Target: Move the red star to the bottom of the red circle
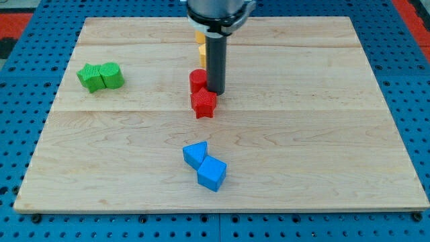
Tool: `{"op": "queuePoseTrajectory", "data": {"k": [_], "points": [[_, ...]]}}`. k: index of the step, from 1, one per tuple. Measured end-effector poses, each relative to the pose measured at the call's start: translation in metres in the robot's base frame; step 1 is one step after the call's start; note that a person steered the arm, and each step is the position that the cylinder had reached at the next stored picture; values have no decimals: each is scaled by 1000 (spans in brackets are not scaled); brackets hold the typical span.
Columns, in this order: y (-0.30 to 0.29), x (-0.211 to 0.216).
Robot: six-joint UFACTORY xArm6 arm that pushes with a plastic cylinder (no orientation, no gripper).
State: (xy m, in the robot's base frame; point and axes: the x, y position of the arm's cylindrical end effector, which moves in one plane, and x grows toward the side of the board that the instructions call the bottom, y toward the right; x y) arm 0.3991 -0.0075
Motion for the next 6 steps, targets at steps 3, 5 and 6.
{"op": "queuePoseTrajectory", "data": {"k": [3,5,6], "points": [[9,30],[-52,19],[-79,19]]}}
